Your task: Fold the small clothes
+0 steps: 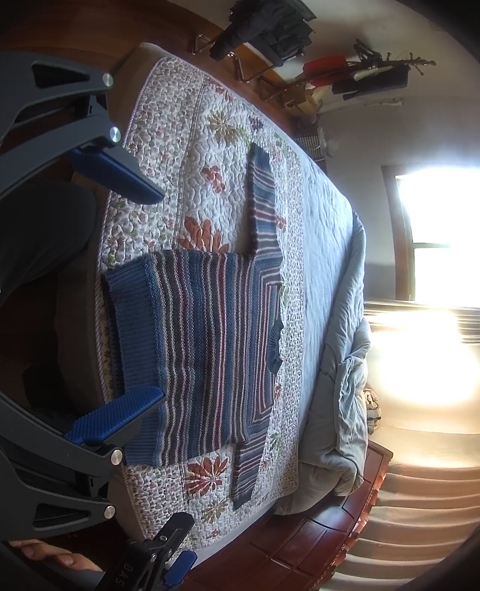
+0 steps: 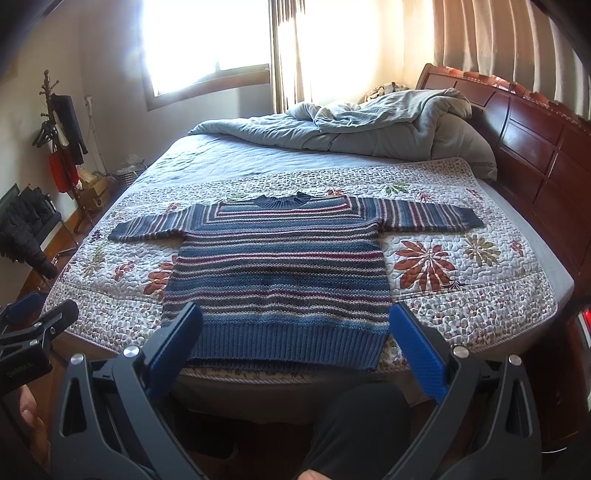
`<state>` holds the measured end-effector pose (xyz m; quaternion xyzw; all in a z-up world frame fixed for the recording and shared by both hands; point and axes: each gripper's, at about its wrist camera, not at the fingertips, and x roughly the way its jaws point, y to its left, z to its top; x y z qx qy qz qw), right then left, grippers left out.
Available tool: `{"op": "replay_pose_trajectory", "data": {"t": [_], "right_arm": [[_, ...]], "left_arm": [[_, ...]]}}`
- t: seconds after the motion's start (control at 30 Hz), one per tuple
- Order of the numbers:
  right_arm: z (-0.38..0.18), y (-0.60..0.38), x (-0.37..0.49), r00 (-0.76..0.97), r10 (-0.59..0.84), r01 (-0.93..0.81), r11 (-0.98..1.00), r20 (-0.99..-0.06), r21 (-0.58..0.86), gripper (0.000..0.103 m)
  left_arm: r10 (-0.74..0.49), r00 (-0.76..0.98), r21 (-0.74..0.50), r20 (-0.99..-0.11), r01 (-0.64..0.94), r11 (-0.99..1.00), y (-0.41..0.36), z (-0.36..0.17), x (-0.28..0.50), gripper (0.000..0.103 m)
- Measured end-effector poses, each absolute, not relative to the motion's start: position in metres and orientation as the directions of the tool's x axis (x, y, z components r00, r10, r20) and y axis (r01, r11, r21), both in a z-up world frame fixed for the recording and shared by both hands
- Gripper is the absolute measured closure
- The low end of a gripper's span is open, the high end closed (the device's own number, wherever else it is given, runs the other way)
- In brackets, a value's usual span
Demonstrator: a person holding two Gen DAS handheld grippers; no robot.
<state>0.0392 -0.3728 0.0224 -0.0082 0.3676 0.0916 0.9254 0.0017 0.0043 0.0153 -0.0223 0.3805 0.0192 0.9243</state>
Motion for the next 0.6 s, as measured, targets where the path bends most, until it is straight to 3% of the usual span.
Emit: {"op": "replay_pose_trajectory", "data": {"t": [0.6], "right_arm": [[0.0225,-0.3744,0.0394,0.710,0.163,-0.173,0.983,-0.685,0.055,0.003]], "left_arm": [[0.019,0.707,-0.027,-0.707,-0.053,0.998,0.0050,0.0128,0.0007,0.004]]}}
